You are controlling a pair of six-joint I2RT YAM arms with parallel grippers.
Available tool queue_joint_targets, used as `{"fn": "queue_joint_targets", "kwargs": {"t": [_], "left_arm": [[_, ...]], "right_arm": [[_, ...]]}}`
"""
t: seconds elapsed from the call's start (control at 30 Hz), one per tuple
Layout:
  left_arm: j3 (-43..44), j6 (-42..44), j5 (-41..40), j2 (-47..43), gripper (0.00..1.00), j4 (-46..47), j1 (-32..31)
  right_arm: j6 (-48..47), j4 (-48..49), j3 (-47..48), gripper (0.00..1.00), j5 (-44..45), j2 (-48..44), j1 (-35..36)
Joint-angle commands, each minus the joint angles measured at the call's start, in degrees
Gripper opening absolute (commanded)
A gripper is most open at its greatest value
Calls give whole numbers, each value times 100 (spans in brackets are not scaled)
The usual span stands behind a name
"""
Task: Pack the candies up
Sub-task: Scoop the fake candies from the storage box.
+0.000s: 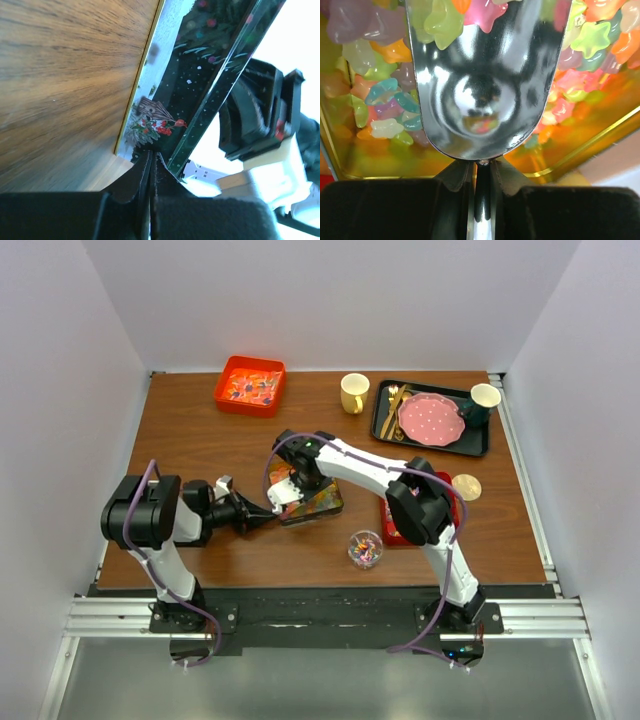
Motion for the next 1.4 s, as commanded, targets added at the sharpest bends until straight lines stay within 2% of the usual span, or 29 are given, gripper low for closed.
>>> {"fn": "queue_joint_targets", "kwargs": {"t": [0.0, 0.03, 0.13, 0.23, 0.3, 0.5, 0.6, 0.7, 0.73, 0.77, 0.87, 0.9, 0.97, 1.0, 1.1, 1.23, 1.3, 1.37], "left_arm": [[1010, 732, 4, 124, 7, -91, -35], [1080, 864, 66, 63, 12, -295, 9], [1352, 1426, 365, -60, 18, -1112, 220], [1572, 2110, 576, -262, 22, -1947, 379], [1625, 2279, 664, -368, 25, -2342, 458], [1739, 2745, 673, -886, 33, -2880, 537], [1976, 3289, 673, -1132, 35, -3459, 537], [2450, 4299, 507, -1256, 38, -4504, 537], [2739, 4884, 428, -1308, 38, -4750, 537], [2881, 5151, 322, -1326, 39, -5405, 537], [3391, 6093, -353, -1501, 38, -6173, 528], [3496, 6208, -747, -1554, 38, -6307, 528], [3743, 6585, -1031, -1730, 38, -6527, 520], [3778, 6674, -1485, -1948, 39, -6528, 511], [3770, 6902, -2146, -2492, 43, -6388, 493], [3665, 7184, -2649, -2952, 49, -6168, 344], [3629, 7167, -2850, -2996, 55, -6001, 309], [3612, 7053, -2904, -2961, 56, -5835, 282]], "right_arm": [[161, -62, -7, 0, -1724, 256, -331], [100, -35, -103, 0, -1865, 133, -402], [-120, 44, -314, 0, -2182, -35, -552], [-164, 220, -586, 0, -2350, -272, -649], [-156, 316, -701, 0, -2419, -421, -710], [37, 544, -1052, 0, -2578, -720, -912], [195, 720, -1184, 0, -2692, -966, -982], [370, 843, -1298, 0, -2710, -1080, -1053], [406, 896, -1343, 0, -2719, -1185, -1079], [459, 940, -1360, 0, -2762, -1256, -1140], [810, 1160, -1414, 0, -2850, -1529, -1237], [968, 1186, -1387, 0, -2859, -1590, -1229], [1170, 1257, -1404, 0, -2921, -1870, -1264], [1345, 1335, -1448, 0, -2938, -1994, -1264], [1531, 1205, -1501, 0, -2939, -2424, -1264], [1356, 801, -1878, 0, -2772, -3162, -1343], [1199, 546, -2202, 0, -2641, -3609, -1396], [1128, 335, -2397, 0, -2456, -3857, -1448]]}}
